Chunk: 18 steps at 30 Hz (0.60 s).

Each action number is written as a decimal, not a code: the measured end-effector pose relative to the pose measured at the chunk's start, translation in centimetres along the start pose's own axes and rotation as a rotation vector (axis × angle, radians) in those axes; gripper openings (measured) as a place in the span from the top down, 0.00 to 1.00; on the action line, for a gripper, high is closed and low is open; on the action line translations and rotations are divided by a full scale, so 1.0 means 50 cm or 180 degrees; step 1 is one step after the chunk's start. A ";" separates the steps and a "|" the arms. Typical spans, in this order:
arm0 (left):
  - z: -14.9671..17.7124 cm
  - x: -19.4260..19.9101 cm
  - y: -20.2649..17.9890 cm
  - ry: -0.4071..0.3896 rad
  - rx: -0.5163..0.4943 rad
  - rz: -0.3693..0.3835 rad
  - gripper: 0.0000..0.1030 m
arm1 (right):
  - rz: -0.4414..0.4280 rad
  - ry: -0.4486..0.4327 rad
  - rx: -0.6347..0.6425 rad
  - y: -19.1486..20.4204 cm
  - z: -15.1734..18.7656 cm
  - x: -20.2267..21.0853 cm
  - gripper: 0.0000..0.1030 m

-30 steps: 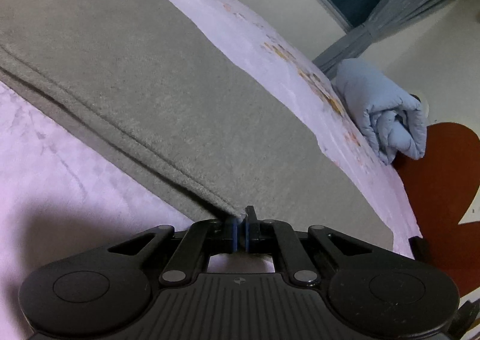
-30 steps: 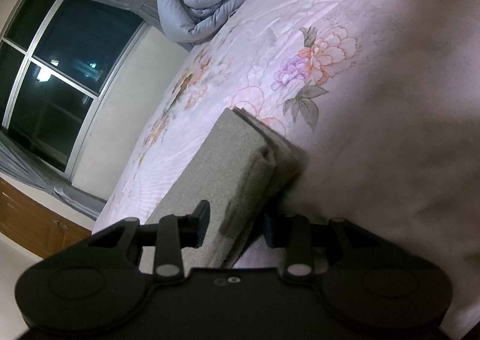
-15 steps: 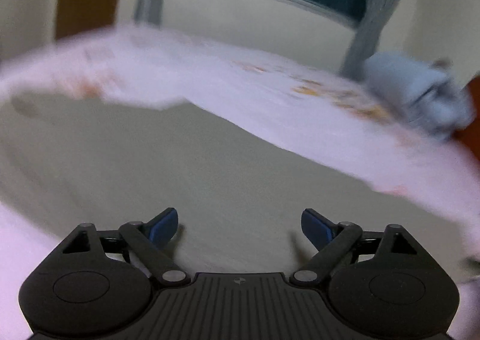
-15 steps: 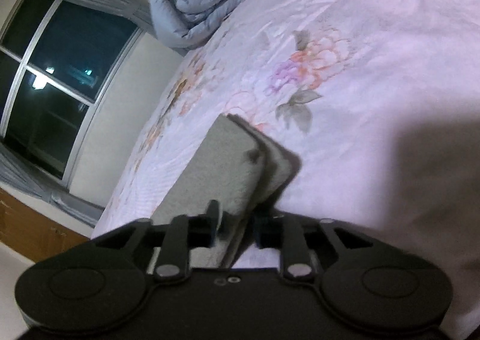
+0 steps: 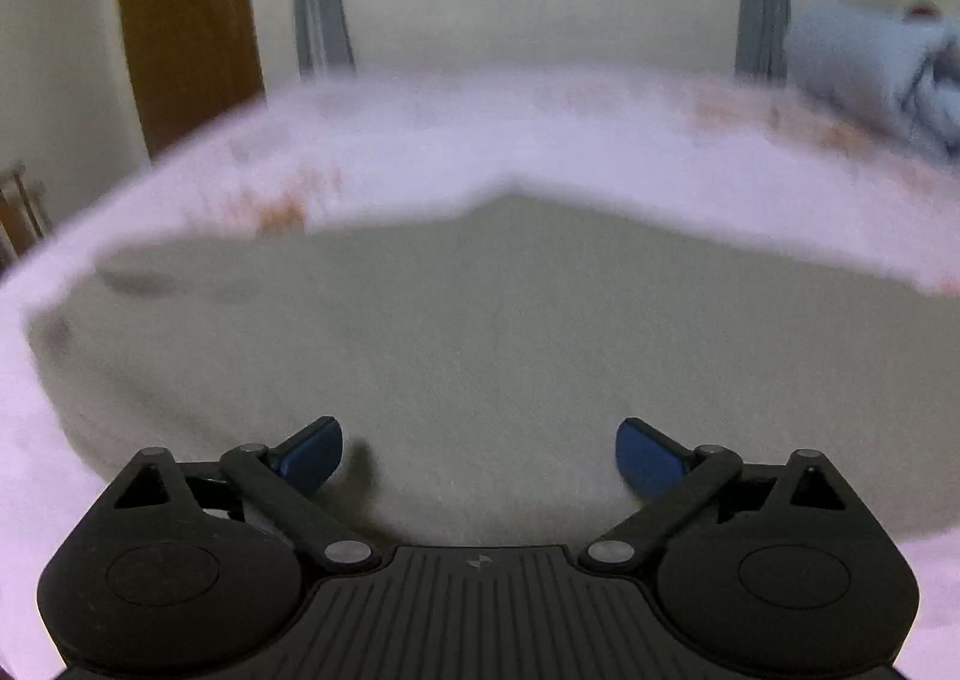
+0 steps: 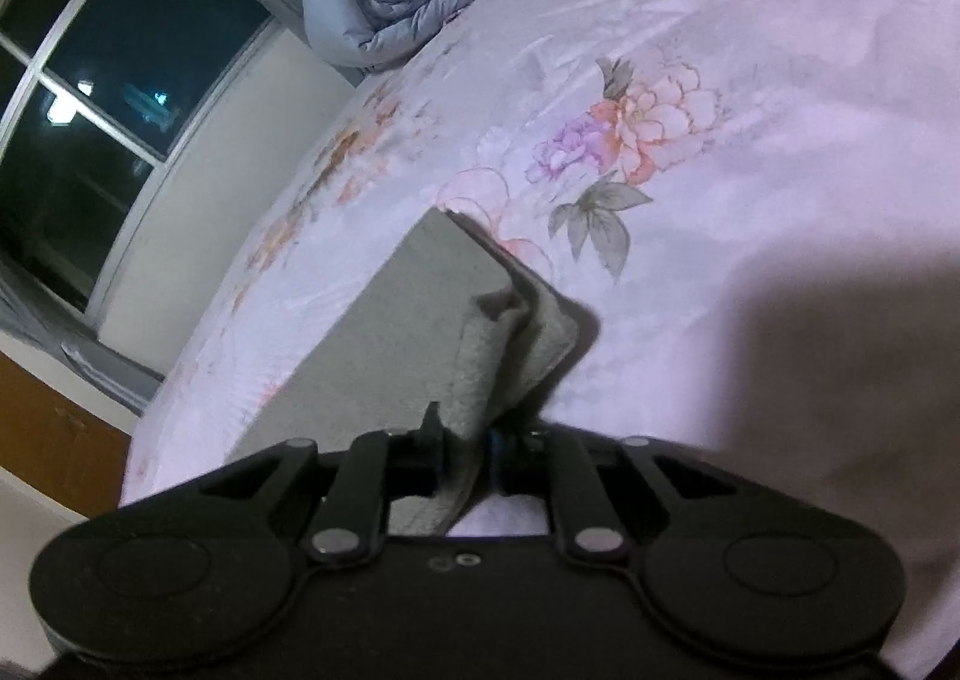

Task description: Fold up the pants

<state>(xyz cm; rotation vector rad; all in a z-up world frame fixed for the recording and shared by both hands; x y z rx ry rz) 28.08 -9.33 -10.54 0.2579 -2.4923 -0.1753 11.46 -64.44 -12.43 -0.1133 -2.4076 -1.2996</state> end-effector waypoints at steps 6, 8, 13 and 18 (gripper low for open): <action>-0.006 0.017 -0.024 0.0058 0.0176 0.0286 0.05 | 0.0138 0.0001 0.0238 0.023 -0.005 0.001 0.97; -0.008 0.076 -0.085 -0.0036 0.0108 0.0643 0.04 | 0.0168 0.0011 0.0397 0.043 -0.008 0.001 0.97; 0.029 0.128 -0.300 -0.0075 -0.0283 0.0891 0.04 | 0.0235 0.0008 0.0455 0.055 -0.010 0.000 0.97; 0.068 0.145 -0.356 -0.0160 -0.0251 0.0778 0.03 | 0.0251 0.0036 0.0443 0.045 -0.007 0.000 0.97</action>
Point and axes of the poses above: each gripper's, at about its wrist camera, not at the fingertips, and x roughly against the way its jaws point, y to its left, z to its underside, the point moved 10 cm from there along -x, roughly the way its jaws point, and after that the axes turned 10 degrees about -z, right-handed, at the moved point
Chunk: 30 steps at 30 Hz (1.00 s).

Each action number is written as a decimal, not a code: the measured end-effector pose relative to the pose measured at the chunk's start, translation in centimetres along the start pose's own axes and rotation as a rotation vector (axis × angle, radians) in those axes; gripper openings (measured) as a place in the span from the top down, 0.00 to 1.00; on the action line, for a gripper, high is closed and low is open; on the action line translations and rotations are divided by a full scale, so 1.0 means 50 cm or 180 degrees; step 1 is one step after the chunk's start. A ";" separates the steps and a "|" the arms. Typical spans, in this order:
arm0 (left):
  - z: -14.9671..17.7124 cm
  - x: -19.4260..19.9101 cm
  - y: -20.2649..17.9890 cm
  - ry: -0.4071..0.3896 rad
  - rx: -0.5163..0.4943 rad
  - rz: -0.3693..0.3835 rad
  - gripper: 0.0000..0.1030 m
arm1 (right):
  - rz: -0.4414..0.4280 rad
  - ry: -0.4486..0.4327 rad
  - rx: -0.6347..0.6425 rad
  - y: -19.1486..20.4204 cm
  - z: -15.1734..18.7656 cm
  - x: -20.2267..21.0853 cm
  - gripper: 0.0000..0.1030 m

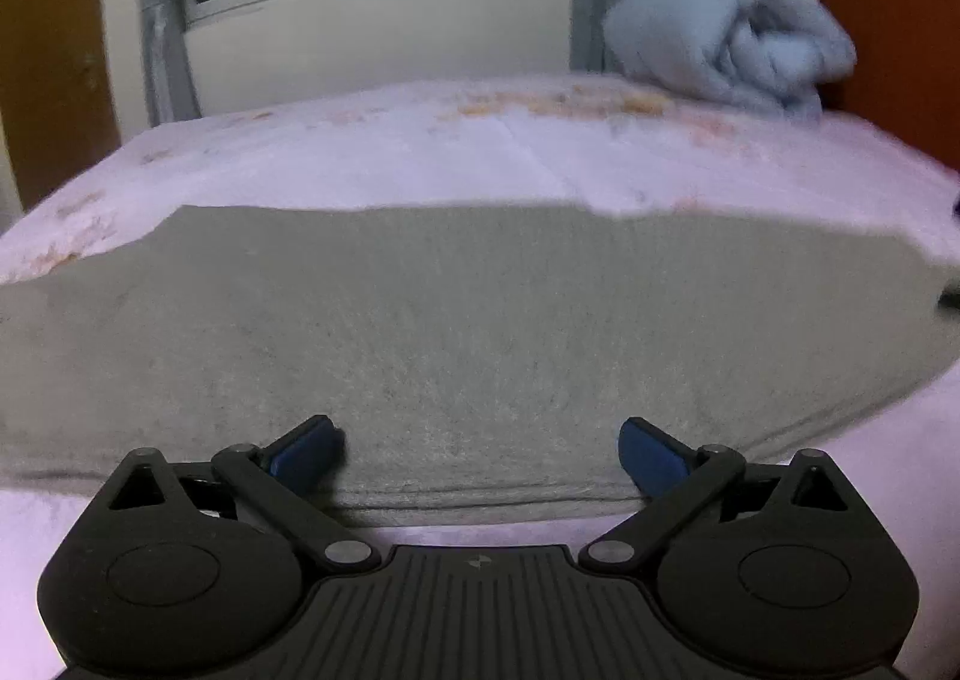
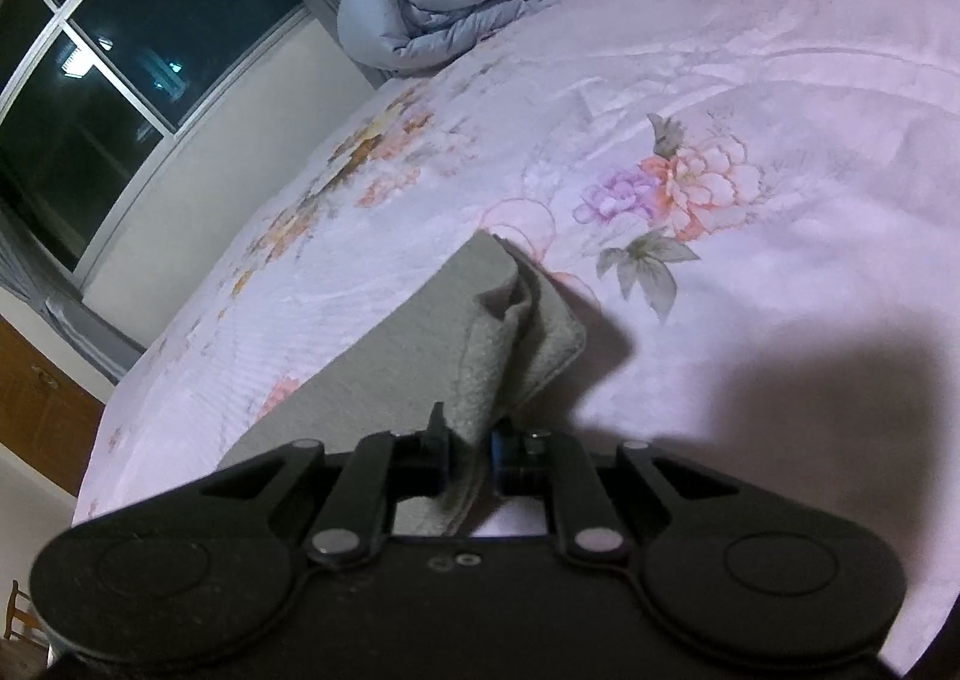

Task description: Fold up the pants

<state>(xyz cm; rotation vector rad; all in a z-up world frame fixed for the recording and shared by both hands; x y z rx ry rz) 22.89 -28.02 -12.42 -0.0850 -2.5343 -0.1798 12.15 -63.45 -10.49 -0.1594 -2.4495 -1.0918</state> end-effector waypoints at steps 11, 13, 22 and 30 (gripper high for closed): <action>0.017 0.010 -0.005 0.0237 -0.0247 0.0059 0.00 | -0.0267 -0.0060 0.0530 0.123 -0.005 0.010 1.00; -0.004 0.033 0.048 0.0159 0.0007 0.0082 0.01 | -0.0456 -0.0088 0.0769 0.219 -0.009 0.016 1.00; -0.003 0.064 0.641 0.0140 0.0838 -0.0869 0.00 | -0.0957 0.0450 0.1946 0.672 0.274 -0.120 1.00; 0.147 0.048 0.864 0.0458 0.1359 -0.1069 0.00 | -0.0504 0.1088 0.3313 0.739 0.649 -0.229 0.74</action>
Point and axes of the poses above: each gripper's, at about its wrist camera, not at the fingertips, and x roughly against the way its jaws point, y to its left, z to its underside, the point moved 10 cm from there along -x, roughly the way its jaws point, and after that the axes turned 10 degrees about -z, right-handed, at the moved point
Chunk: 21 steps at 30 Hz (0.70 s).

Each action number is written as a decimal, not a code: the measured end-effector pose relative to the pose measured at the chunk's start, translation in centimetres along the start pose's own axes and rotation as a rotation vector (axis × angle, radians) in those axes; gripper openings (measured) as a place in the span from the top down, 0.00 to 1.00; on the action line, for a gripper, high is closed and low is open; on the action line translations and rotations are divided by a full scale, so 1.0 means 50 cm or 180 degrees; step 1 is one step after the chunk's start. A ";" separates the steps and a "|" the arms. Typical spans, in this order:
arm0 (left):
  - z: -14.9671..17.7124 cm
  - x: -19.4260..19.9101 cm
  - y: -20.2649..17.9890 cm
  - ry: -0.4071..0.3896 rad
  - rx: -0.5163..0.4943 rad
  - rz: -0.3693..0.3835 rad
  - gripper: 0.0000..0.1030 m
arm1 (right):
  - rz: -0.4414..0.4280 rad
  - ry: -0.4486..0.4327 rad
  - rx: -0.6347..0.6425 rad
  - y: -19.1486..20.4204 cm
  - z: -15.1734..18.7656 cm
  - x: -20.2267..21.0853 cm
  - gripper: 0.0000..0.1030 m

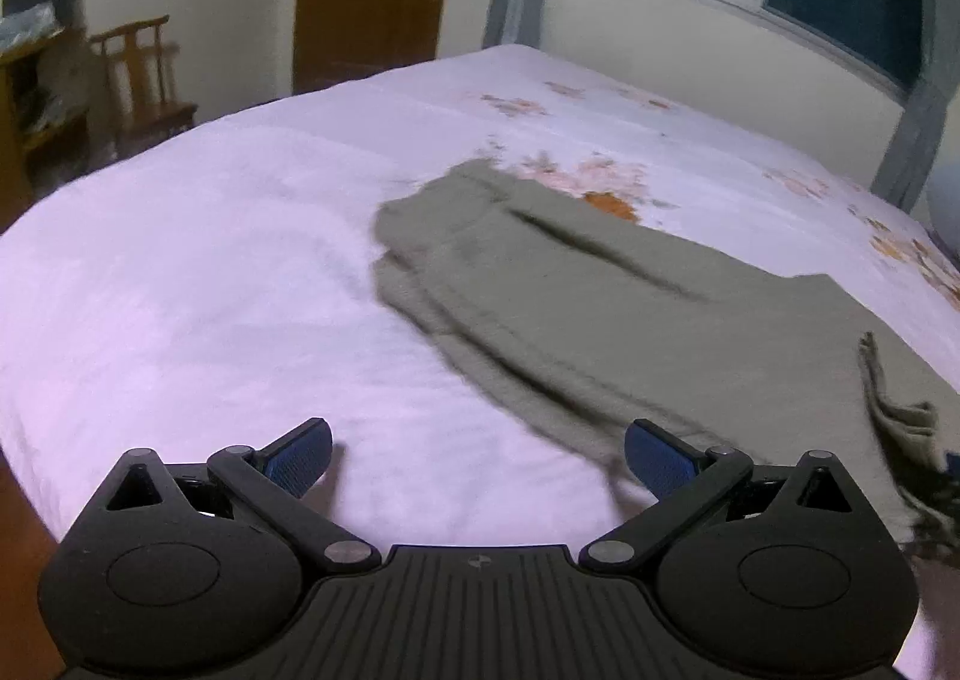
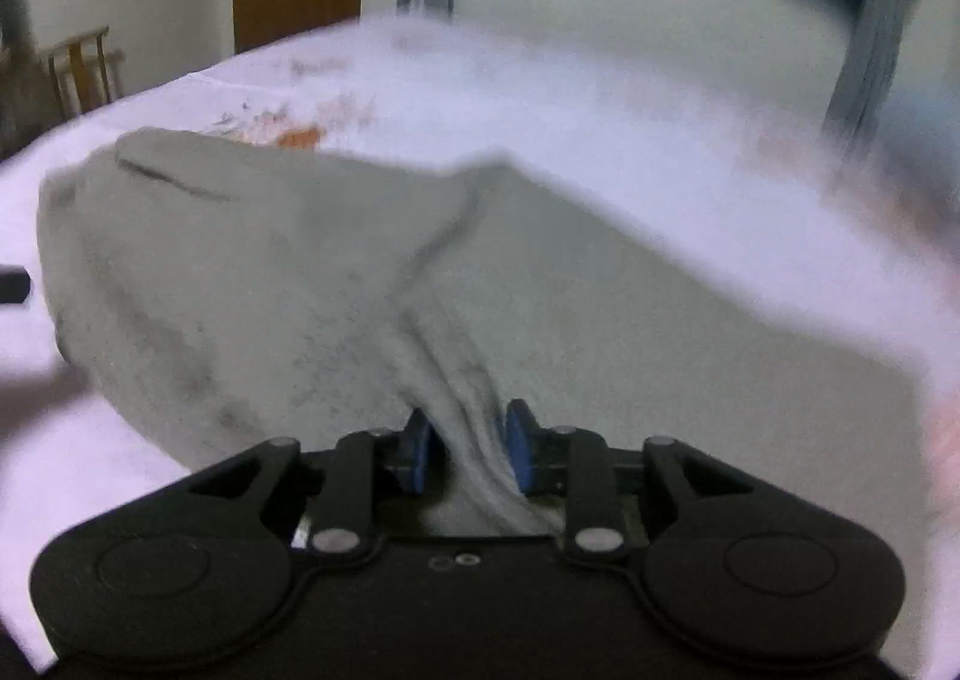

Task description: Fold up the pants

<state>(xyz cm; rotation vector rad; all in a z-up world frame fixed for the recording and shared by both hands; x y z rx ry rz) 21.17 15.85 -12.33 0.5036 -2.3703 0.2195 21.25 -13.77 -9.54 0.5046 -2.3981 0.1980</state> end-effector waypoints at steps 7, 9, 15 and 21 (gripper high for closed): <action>0.008 -0.042 -0.028 0.0035 -0.0127 0.0113 0.00 | 0.0061 -0.0401 -0.0405 -0.073 -0.068 0.024 0.78; 0.006 -0.044 -0.040 0.0055 -0.0168 0.0129 0.00 | -0.0420 0.0168 -0.0631 -0.055 -0.021 -0.053 0.80; 0.010 -0.041 -0.038 0.0077 -0.0185 0.0080 0.00 | -0.0213 -0.0278 -0.0566 -0.085 -0.029 0.013 0.74; 0.015 -0.040 -0.041 0.0053 -0.0228 0.0039 0.00 | -0.0090 0.0058 -0.0786 -0.125 0.002 -0.022 0.27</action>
Point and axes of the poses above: each gripper's, at about its wrist camera, not at the fingertips, and x roughly against the way its jaws point, y to its left, z to its underside, the point moved 10 cm from there along -x, roughly the way its jaws point, and after that the axes turned 10 degrees about -z, right-handed, at the moved point
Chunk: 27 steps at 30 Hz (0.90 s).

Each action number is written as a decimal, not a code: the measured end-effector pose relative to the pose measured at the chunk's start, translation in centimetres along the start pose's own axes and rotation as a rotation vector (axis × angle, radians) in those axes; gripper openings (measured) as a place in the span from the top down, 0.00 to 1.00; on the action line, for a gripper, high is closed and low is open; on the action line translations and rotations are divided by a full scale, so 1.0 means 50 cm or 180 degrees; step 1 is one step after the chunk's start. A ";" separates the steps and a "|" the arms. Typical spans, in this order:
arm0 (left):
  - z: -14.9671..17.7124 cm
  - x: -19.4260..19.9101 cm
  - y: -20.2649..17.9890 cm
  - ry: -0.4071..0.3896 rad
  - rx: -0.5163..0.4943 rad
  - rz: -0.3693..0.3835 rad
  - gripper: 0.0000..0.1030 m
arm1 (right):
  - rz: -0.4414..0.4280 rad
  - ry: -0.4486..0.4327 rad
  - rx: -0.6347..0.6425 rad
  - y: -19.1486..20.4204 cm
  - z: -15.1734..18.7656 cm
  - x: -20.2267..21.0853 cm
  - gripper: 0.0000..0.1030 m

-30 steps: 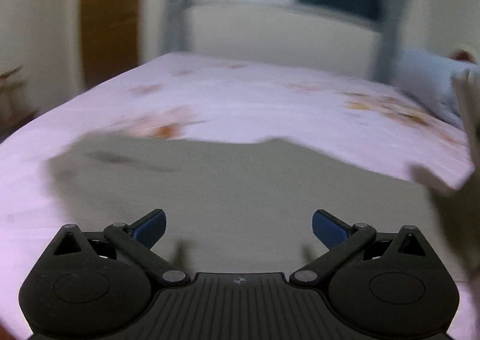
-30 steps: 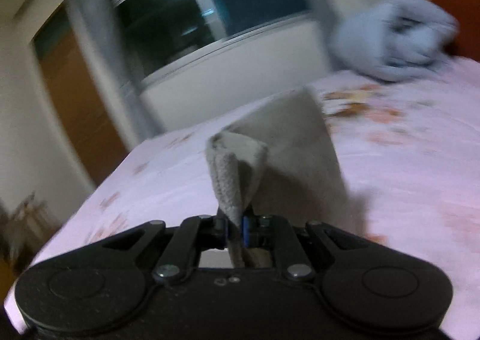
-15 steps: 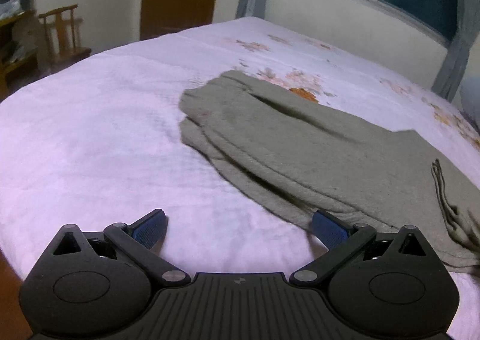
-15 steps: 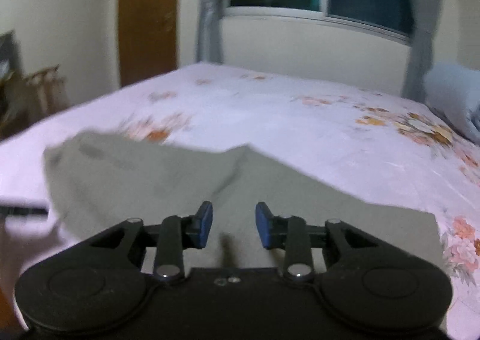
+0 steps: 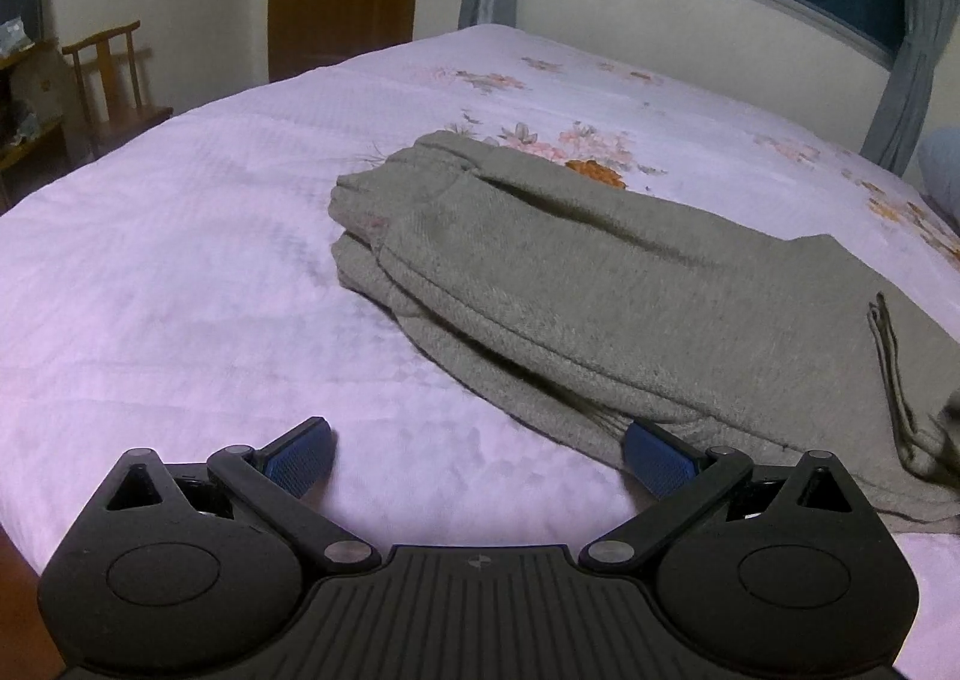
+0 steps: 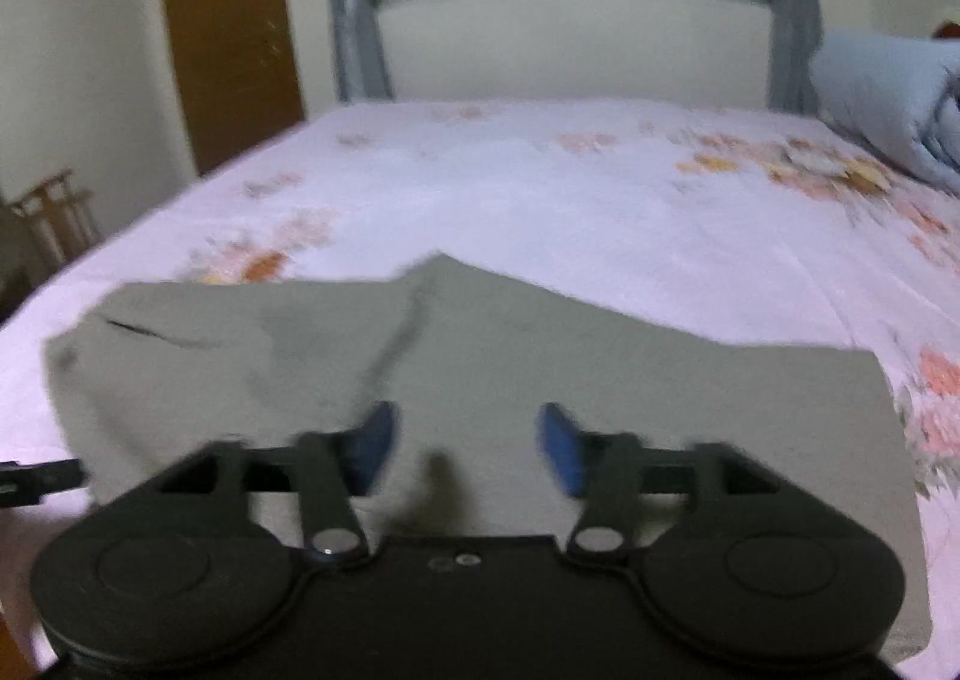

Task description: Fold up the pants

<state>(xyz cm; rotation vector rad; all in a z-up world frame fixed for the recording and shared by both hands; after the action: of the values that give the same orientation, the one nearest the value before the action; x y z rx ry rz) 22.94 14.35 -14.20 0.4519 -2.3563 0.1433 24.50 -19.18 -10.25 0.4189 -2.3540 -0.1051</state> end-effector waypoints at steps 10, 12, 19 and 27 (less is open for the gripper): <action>-0.086 -0.059 0.066 -0.0059 0.0891 0.0685 0.01 | -0.0094 -0.0417 0.0105 0.020 -0.045 0.059 0.11; -0.085 -0.097 0.069 0.0068 0.1080 0.0834 0.07 | -0.0074 -0.0453 0.0086 0.016 -0.057 0.064 0.11; -0.103 -0.173 0.064 0.0183 0.1305 0.1040 0.14 | 0.0466 -0.0720 -0.0509 -0.096 -0.045 0.101 0.10; -0.105 -0.183 0.057 0.0100 0.1309 0.0983 0.69 | 0.0410 -0.0705 -0.0901 -0.163 -0.012 0.084 0.13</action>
<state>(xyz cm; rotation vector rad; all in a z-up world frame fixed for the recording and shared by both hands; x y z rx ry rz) 31.48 20.77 -16.50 0.2695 -2.3512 0.7823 24.25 -28.24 -8.63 0.1216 -2.5261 -0.4373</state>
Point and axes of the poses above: each gripper's, at about its wrist camera, not at the fingertips, and x roughly against the way its jaws point, y to its left, z to its underside, the point moved 10 cm from there along -x, roughly the way its jaws point, and after that the axes turned 10 degrees about -z, right-handed, at the moved point
